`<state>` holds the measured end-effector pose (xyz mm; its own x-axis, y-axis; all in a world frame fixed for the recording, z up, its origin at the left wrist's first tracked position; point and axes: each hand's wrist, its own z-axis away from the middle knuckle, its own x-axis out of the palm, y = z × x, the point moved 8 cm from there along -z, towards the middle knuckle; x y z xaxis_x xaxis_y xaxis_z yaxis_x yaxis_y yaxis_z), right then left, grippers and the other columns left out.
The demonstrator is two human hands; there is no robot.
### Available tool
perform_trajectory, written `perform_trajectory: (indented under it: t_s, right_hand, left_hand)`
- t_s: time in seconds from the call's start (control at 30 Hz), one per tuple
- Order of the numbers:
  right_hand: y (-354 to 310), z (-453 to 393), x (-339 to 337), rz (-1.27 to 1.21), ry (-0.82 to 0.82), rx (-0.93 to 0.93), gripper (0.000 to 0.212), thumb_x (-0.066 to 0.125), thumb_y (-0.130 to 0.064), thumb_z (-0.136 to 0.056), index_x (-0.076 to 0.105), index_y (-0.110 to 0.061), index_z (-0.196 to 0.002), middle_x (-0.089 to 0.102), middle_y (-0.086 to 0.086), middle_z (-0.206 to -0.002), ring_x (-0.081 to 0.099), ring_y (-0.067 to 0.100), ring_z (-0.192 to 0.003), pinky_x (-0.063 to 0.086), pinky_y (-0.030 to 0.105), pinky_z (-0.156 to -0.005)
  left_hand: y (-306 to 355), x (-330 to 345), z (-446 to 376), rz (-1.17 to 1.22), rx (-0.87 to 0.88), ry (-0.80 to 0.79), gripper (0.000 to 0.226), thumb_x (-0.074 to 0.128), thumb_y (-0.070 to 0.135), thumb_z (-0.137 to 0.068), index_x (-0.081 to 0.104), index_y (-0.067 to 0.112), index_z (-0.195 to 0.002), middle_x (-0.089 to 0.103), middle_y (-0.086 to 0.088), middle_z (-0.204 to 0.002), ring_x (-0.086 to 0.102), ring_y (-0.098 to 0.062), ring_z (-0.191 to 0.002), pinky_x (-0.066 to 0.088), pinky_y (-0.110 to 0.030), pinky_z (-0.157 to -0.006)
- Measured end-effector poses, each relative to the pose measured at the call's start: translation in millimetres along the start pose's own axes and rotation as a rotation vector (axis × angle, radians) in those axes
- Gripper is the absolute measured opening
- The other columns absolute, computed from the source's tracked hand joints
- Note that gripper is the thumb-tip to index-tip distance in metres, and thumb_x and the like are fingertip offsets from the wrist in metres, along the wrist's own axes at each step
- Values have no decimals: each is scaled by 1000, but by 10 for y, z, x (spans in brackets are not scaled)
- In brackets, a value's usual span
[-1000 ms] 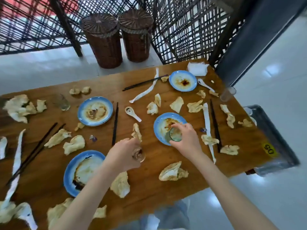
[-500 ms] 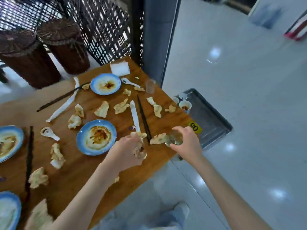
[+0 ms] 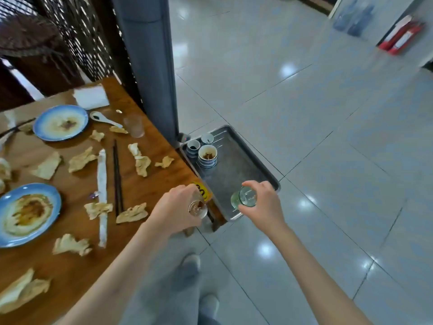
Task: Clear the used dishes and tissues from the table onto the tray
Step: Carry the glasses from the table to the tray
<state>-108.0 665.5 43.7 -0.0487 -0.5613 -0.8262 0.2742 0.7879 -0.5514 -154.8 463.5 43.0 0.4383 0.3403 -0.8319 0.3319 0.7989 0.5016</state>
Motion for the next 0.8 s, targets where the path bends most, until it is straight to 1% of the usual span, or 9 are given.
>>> perform_trajectory:
  t_s: [0.13, 0.23, 0.3, 0.37, 0.4, 0.47, 0.53, 0.7, 0.8]
  right_hand:
    - [323, -314, -95, 10, -32, 13, 50, 75, -21, -70, 58, -28, -116, 48, -1, -101, 44, 9, -79, 31, 14, -67]
    - [512, -645, -154, 32, -58, 6, 51, 75, -21, -69, 59, -28, -117, 47, -2, -99, 45, 8, -79, 31, 13, -68]
    - [626, -906, -186, 46, -77, 3, 51, 74, -20, -69, 59, -28, -117, 45, -3, -98, 45, 9, -79, 30, 14, -68]
    - [697, -1130, -219, 56, -97, -4, 50, 74, -22, -70, 58, -28, -117, 45, -3, -99, 46, 10, -80, 36, 17, -71]
    - [732, -1254, -229, 68, -108, -11, 50, 75, -23, -70, 58, -29, -117, 45, -3, -100, 46, 10, -81, 40, 20, -73]
    - [793, -1490, -234, 87, -137, -19, 49, 75, -22, -70, 58, -30, -116, 45, -4, -99, 49, 11, -82, 45, 24, -75]
    - [831, -1737, -248, 75, -142, -32, 49, 75, -21, -70, 58, -31, -116, 45, -5, -98, 51, 13, -85, 47, 25, -76]
    - [918, -2256, -118, 54, -163, -99, 49, 76, -17, -69, 59, -27, -115, 42, -6, -95, 47, 10, -80, 42, 19, -75]
    - [960, -2503, 63, 64, -203, -138, 50, 76, -17, -69, 59, -27, -115, 41, -6, -95, 47, 10, -79, 38, 17, -73]
  left_hand:
    - [235, 148, -440, 25, -9, -1, 49, 77, 33, -66, 53, 26, -109, 58, 6, -97, 55, -12, -83, 44, -20, -65]
    - [317, 276, -834, 22, -28, 28, 49, 76, 32, -65, 53, 26, -108, 57, 6, -95, 52, -11, -79, 37, -17, -61]
    - [318, 350, -1135, 30, -56, 47, 49, 75, 34, -63, 52, 27, -105, 55, 6, -92, 51, -12, -77, 39, -20, -63]
    - [296, 400, -1382, 53, -87, 52, 49, 75, 34, -62, 52, 27, -105, 55, 6, -92, 53, -15, -81, 46, -25, -68]
    - [282, 415, -1502, 62, -100, 56, 50, 76, 35, -62, 52, 27, -105, 54, 6, -91, 54, -16, -82, 46, -26, -69]
    - [245, 454, -1720, 76, -131, 53, 50, 76, 34, -61, 52, 26, -105, 52, 7, -90, 51, -15, -81, 42, -24, -68]
    - [212, 463, -1962, 64, -150, 44, 52, 76, 34, -61, 52, 26, -107, 52, 7, -91, 47, -13, -80, 41, -23, -67]
    - [82, 489, -2385, 85, -231, 56, 54, 75, 30, -62, 53, 23, -111, 58, 2, -99, 51, -15, -82, 48, -27, -70]
    - [21, 580, -2553, 103, -282, 52, 53, 74, 27, -63, 52, 23, -111, 57, 1, -99, 55, -19, -87, 49, -28, -71]
